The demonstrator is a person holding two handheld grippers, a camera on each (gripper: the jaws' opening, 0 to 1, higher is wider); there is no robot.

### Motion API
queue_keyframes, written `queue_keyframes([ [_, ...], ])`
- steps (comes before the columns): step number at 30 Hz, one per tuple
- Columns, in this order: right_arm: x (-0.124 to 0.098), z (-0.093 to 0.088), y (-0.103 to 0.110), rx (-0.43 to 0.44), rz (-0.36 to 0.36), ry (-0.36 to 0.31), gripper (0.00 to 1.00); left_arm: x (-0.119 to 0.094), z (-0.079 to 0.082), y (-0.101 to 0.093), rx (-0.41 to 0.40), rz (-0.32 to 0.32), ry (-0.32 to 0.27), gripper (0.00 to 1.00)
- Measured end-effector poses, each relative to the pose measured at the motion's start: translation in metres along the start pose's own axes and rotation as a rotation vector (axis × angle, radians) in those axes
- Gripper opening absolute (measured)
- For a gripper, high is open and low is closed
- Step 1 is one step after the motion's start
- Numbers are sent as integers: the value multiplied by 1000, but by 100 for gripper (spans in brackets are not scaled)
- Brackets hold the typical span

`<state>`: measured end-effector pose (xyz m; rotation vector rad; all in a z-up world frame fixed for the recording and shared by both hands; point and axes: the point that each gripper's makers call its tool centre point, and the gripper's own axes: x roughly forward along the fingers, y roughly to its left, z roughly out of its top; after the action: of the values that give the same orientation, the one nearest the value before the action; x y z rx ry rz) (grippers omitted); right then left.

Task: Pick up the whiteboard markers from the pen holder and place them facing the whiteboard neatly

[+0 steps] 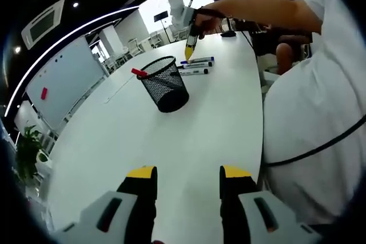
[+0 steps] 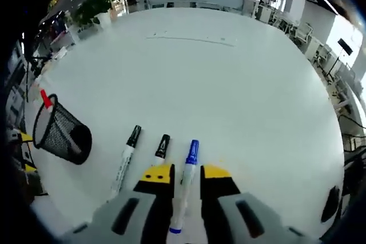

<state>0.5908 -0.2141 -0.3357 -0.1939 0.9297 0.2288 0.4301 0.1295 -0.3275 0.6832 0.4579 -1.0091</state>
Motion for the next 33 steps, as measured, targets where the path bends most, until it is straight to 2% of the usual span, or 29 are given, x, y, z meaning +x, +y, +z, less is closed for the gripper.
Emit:
queue_keyframes([
  [4,-14,2,-2,-122,10,-20,18,1,0,-1,3,-2,6,45],
  [6,-21,5,-5,-130,4,-46,18,1,0,0,6,0,7,45],
  [9,-27,11,-8,-167,0,-100,19,1,2,0,2,2,1,45],
  [12,-33,19,-6,-279,-1,-167,23,2,0,-2,7,-1,9,45],
  [16,-40,24,-4,-299,-13,-211,23,2,1,-2,8,-4,9,45],
  [24,-60,40,18,-406,31,-309,23,1,2,-1,11,-2,5,46],
  [27,-63,44,31,-485,62,-338,19,1,2,0,9,3,5,46],
  [33,-69,51,49,-488,99,-377,18,0,7,3,-1,16,-22,46],
])
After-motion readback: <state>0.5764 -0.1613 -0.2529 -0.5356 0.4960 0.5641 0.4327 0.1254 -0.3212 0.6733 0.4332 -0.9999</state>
